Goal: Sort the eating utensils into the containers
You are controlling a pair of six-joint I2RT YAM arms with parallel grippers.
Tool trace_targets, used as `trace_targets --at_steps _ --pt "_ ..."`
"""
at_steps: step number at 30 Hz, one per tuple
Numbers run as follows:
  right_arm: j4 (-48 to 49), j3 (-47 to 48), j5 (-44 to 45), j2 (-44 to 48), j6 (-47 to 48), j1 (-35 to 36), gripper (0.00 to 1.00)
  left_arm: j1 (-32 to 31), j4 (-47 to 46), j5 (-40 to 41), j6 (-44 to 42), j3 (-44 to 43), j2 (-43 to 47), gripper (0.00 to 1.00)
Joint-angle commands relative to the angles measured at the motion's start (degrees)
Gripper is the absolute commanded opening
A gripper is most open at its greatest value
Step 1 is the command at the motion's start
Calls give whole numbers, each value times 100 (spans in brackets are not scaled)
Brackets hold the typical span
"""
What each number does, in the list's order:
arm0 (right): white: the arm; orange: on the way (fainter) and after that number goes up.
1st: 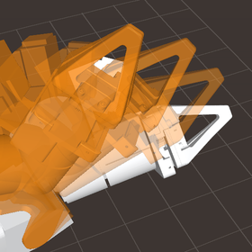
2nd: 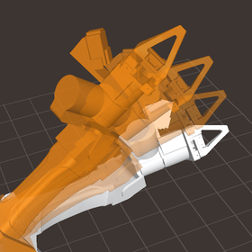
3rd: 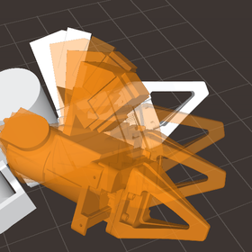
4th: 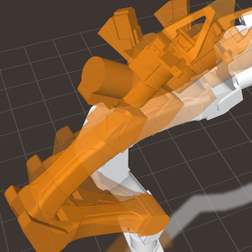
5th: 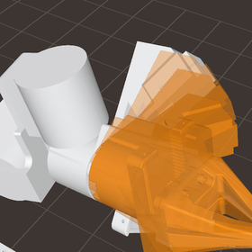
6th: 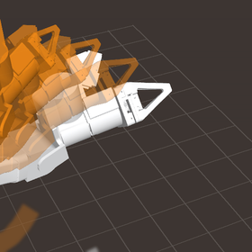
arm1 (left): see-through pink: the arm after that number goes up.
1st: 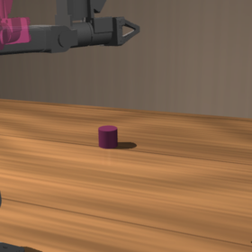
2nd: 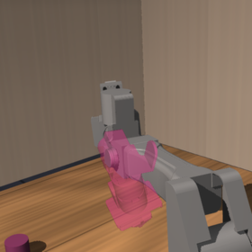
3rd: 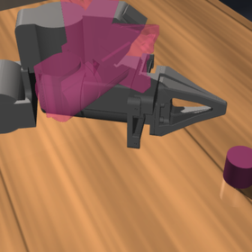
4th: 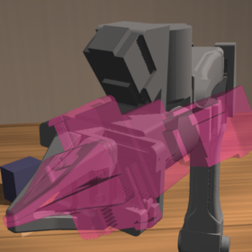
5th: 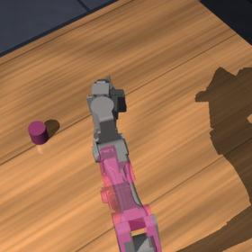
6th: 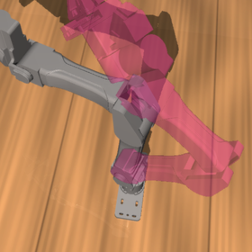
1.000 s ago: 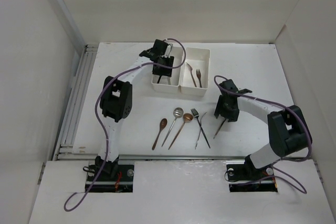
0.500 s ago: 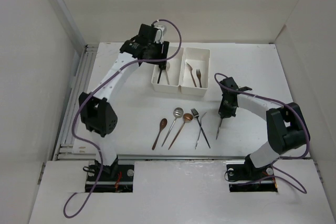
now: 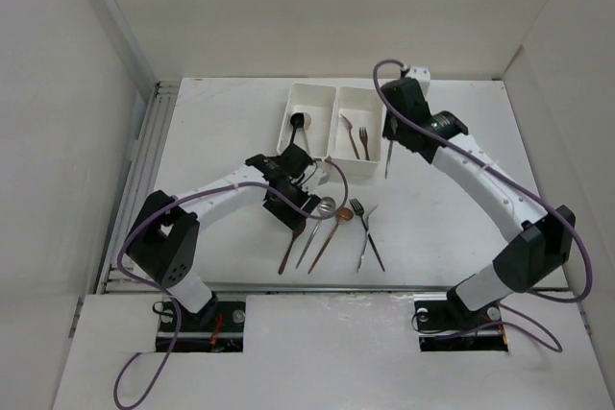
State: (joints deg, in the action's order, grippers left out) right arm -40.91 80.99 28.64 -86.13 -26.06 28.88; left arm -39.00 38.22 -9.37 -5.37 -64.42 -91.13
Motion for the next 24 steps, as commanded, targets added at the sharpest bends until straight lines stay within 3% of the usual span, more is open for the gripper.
trace_targets --at_steps 1,6,11,12,17,20,24 --pt "644 951 555 -708 453 56 0 -159 -340 -145 -114 245 184 56" --pt "1444 1884 301 -2090 672 56 0 -213 -464 -171 -61 448 -1 56" --pt "1385 2675 -350 -3407 673 -14 0 -274 -649 -417 150 571 -360 58" --pt "1305 2781 -429 -3541 673 -14 5 -274 -649 -417 202 571 -361 58" --pt "996 3038 -781 -3658 726 -67 53 -274 -702 -321 255 633 -476 50" --pt "1198 2818 -781 -3201 865 -67 62 -274 -527 -188 317 458 -633 45" --pt "1251 2642 -676 -2726 919 -67 63 -388 -315 -416 203 272 -765 39"
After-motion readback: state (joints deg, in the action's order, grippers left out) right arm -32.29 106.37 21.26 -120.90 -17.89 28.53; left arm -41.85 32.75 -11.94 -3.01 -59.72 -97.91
